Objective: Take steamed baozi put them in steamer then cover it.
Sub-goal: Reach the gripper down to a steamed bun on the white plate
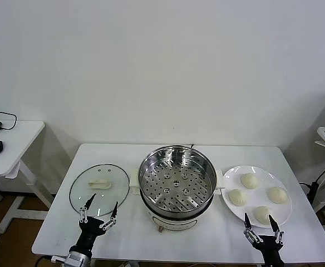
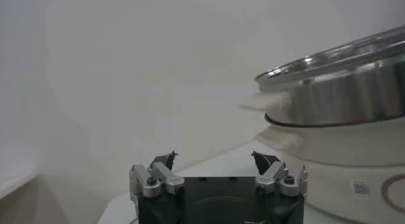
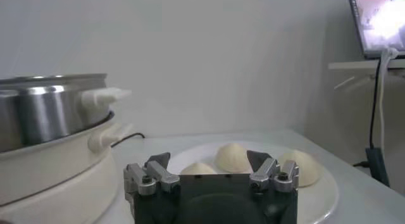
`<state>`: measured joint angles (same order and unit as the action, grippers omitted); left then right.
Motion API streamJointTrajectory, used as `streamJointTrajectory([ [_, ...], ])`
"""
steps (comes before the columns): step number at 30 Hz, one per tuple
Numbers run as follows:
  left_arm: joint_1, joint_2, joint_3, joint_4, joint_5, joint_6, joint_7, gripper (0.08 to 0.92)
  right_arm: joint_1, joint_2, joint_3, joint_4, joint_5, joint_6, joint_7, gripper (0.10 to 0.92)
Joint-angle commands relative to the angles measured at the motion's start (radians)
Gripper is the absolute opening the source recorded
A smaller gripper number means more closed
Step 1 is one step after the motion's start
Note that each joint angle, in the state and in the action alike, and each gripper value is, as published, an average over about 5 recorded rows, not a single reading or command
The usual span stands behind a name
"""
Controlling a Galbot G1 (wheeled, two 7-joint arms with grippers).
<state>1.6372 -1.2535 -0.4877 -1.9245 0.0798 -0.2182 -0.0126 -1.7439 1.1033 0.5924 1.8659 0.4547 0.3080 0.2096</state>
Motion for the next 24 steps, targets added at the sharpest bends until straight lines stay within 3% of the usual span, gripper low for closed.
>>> streamJointTrajectory([
  [1, -0.001, 0.002, 0.007, -0.024, -0.002, -0.003, 0.001, 0.823, 0.140, -0.061, 0.020, -0.003, 0.042, -0.133, 0.062, 0.823],
  [6, -0.004, 0.002, 0.016, -0.043, -0.006, -0.002, -0.001, 0.823, 0.348, -0.150, -0.002, -0.075, 0.130, -0.213, 0.069, 0.823],
  [14, -0.007, 0.004, 0.021, -0.061, -0.024, -0.002, -0.003, 0.823, 0.734, -0.295, -0.184, -0.342, 0.230, -0.304, 0.007, 0.823],
  [18, -0.010, 0.006, 0.024, -0.059, -0.024, -0.004, -0.003, 0.823, 0.883, -0.378, -0.308, -0.511, 0.234, -0.326, -0.200, 0.823],
  [24, -0.010, 0.006, 0.026, -0.063, -0.024, -0.005, -0.005, 0.823, 1.083, -0.492, -0.513, -0.728, 0.159, -0.295, -0.647, 0.823],
])
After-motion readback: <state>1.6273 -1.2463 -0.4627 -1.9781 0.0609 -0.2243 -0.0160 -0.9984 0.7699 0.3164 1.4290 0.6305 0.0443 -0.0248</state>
